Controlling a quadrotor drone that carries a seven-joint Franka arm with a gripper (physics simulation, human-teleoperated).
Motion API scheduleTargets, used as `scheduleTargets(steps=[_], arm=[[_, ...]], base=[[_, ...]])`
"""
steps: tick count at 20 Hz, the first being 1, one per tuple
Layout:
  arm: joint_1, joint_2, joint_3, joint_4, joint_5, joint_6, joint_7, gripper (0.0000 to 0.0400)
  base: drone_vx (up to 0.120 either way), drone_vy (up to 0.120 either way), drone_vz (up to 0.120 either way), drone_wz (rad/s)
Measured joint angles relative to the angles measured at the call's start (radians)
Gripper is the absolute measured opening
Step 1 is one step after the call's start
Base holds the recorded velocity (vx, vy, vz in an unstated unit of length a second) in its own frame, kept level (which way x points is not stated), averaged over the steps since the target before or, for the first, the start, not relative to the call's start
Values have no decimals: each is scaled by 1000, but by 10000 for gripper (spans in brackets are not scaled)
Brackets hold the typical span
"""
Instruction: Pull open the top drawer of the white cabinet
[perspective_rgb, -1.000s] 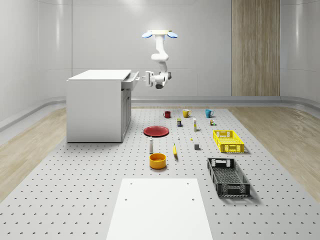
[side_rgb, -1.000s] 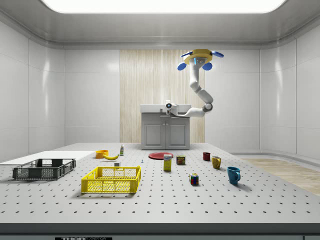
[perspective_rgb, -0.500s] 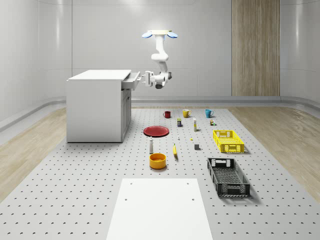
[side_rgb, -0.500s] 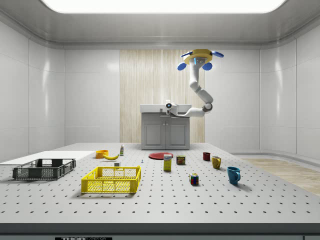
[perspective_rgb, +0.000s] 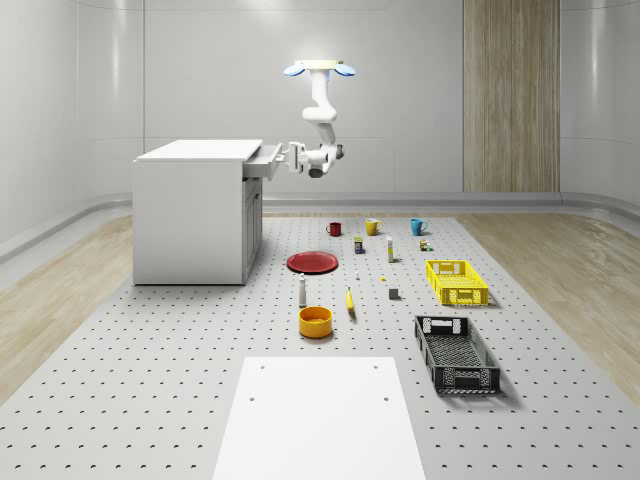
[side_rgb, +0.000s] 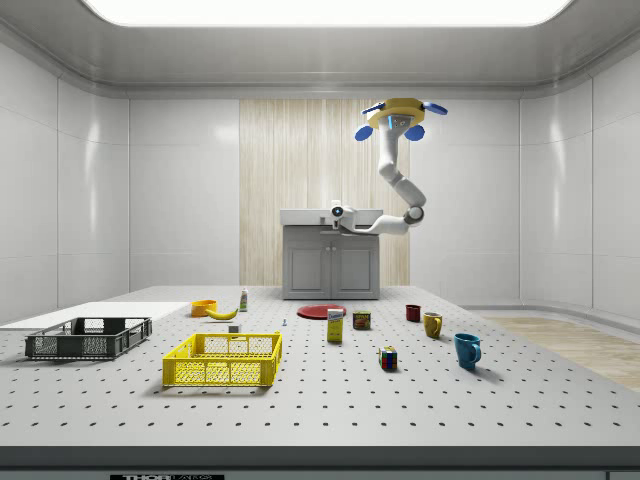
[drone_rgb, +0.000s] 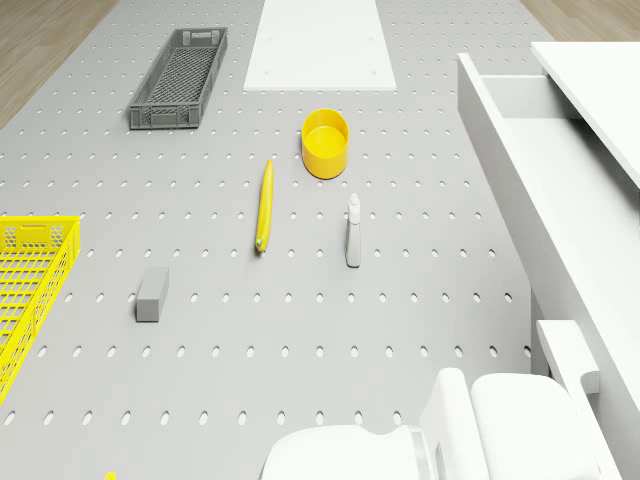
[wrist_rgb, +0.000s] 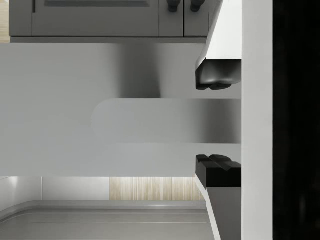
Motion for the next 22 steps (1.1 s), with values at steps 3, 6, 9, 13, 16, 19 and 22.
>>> scheduleTargets(steps=[3,6,9,13,16,19,22], arm=[[5,0,-1,0,0,4,0,134],[6,-3,-8,-1,-6,2,1,121],[4,-10,-25,-3,-26,-9,7,124],[-1,-20,-55,-5,-57,-28,15,125],[-2,-31,-78,-5,-80,-41,34,116],[-4,-37,-101,-6,-101,-54,16,117],[-2,-40,-116,-7,-113,-60,8,191]], base=[[0,0,0,0],[0,0,0,0],[0,0,0,0],[0,0,0,0],[0,0,0,0],[0,0,0,0],[0,0,0,0]])
